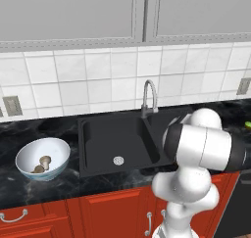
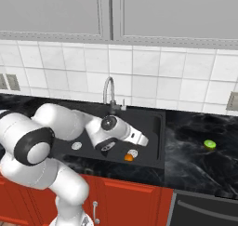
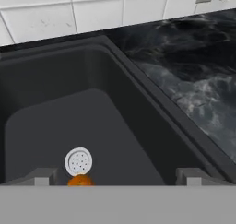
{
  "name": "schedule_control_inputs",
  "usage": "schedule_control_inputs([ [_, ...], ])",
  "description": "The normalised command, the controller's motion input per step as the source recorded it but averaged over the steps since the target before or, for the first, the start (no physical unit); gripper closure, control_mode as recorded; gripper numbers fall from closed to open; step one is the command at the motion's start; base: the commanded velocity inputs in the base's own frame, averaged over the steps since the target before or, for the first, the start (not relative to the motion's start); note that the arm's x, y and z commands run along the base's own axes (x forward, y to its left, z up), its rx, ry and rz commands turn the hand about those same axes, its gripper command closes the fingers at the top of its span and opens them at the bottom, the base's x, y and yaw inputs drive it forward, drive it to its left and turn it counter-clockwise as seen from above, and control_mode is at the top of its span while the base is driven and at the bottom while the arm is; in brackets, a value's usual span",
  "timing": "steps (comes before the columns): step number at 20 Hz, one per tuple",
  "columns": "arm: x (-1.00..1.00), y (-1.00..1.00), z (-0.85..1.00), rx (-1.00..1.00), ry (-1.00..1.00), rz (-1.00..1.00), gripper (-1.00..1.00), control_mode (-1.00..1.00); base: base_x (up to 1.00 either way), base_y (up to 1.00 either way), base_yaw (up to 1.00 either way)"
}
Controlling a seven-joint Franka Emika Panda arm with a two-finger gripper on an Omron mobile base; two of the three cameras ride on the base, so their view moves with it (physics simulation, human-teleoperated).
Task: There is a mixed pile of frozen fruits and vegetables on the counter. Locate all the frozen vegetables and place the items in a bowl on the counter. Take all the frozen fruits and defrost them in a running sink.
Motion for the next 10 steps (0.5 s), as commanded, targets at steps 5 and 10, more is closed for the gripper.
schedule_control_inputs([
  [5, 0.15, -0.19, 0.53, 0.0, 0.01, 0.04, -1.0, -1.0, 0.0, 0.0, 0.0],
  [10, 0.04, -0.28, 0.31, 0.0, 0.0, 0.03, -1.0, -1.0, 0.0, 0.0, 0.0],
])
